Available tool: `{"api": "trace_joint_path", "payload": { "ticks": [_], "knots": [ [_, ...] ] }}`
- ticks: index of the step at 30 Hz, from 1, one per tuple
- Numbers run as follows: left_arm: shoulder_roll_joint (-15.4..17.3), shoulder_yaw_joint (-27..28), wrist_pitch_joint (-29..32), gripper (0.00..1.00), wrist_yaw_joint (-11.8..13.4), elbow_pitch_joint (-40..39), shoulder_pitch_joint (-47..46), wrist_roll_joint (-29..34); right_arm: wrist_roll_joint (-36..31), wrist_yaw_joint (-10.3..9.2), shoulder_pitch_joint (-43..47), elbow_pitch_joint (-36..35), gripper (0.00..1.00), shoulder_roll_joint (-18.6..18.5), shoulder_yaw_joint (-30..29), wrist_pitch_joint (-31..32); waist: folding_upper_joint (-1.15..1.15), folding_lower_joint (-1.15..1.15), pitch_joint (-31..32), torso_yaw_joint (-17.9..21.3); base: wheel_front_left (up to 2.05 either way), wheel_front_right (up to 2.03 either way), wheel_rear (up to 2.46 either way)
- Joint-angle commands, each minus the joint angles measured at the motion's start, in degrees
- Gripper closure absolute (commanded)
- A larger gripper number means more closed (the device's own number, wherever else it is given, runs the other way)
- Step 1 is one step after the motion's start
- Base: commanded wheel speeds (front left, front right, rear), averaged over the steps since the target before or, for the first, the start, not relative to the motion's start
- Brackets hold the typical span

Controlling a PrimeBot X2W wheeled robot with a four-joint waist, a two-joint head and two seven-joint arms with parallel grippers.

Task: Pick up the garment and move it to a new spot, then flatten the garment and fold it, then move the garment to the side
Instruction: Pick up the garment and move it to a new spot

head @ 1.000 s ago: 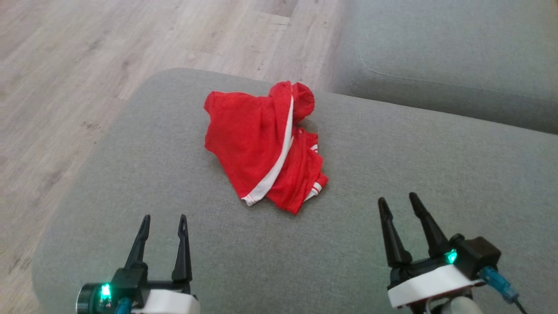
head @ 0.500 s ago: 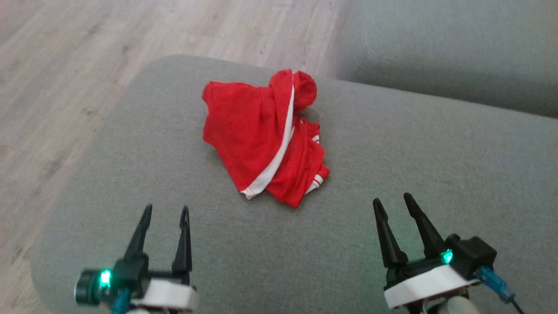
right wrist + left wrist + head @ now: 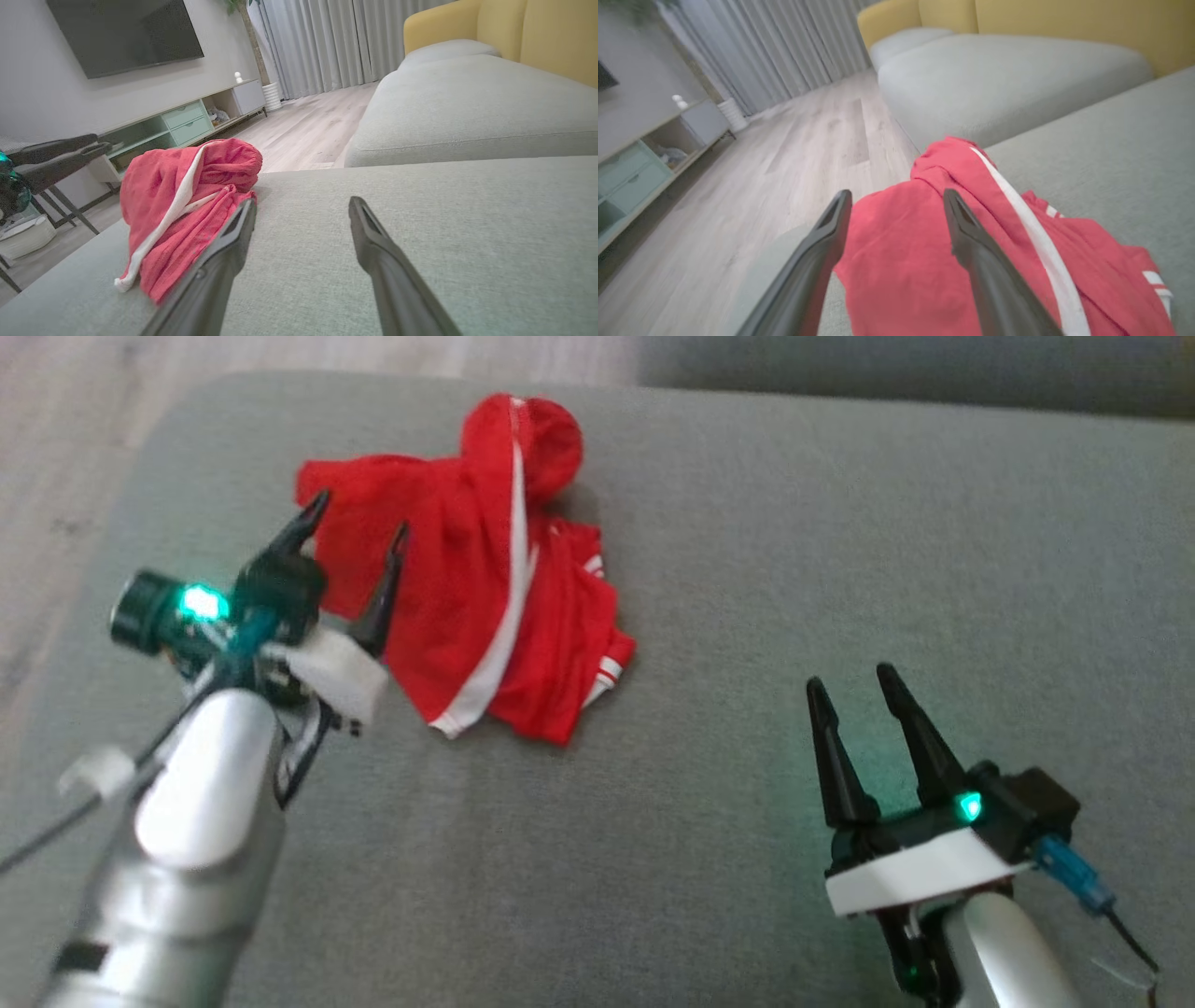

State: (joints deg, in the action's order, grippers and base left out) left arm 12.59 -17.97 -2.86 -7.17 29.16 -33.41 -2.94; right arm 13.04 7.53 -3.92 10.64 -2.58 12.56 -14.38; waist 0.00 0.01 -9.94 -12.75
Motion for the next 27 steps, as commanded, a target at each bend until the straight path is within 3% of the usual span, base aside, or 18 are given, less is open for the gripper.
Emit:
{"api": "trace_joint_path", "payload": {
  "ticks": [1,7,12,16,18,22,27],
  "knots": [
    [2.87,0.33,1.53,0.0,-0.25,-0.19,-3.49,-1.3,-0.24,-0.04,-2.58,-2.13,0.0,-0.3,1.53,-0.62,0.0,-0.01,-2.9,2.8,0.0,0.0,0.0],
    [9.52,-12.25,8.7,0.0,-0.3,5.23,-13.03,-13.36,-0.11,-0.04,-4.78,-2.16,0.0,-0.3,2.44,-0.62,0.0,-0.01,-6.06,5.95,0.0,0.0,0.0],
    [13.32,-17.42,11.03,0.0,-0.31,7.48,-16.47,-20.12,0.21,-0.04,-5.71,-2.19,0.0,-0.3,2.82,-0.62,0.0,-0.01,-7.46,7.76,0.0,0.0,0.0],
    [14.19,-19.99,12.32,0.0,-0.31,9.47,-17.77,-24.06,0.49,-0.04,-6.06,-2.21,0.0,-0.3,2.7,-0.62,0.0,-0.01,-8.04,8.57,0.0,0.0,0.0],
    [14.41,-20.85,11.95,1.0,-0.31,10.01,-18.32,-25.87,0.55,-0.04,-6.24,-2.18,0.0,-0.3,2.78,-0.62,0.0,-0.01,-8.16,8.85,0.0,0.0,0.0],
    [14.93,-21.97,8.03,1.0,-0.31,10.32,-19.31,-27.29,0.74,-0.04,-6.39,-1.93,0.0,-0.3,2.76,-0.62,0.0,-0.01,-7.62,9.15,0.0,0.0,0.0],
    [14.49,-20.83,-1.83,1.0,0.22,9.4,-20.5,-26.5,1.1,-0.04,-5.72,-1.34,0.0,-0.3,2.65,-0.62,0.0,-0.01,-5.0,9.02,0.0,0.0,0.0]
  ]
}}
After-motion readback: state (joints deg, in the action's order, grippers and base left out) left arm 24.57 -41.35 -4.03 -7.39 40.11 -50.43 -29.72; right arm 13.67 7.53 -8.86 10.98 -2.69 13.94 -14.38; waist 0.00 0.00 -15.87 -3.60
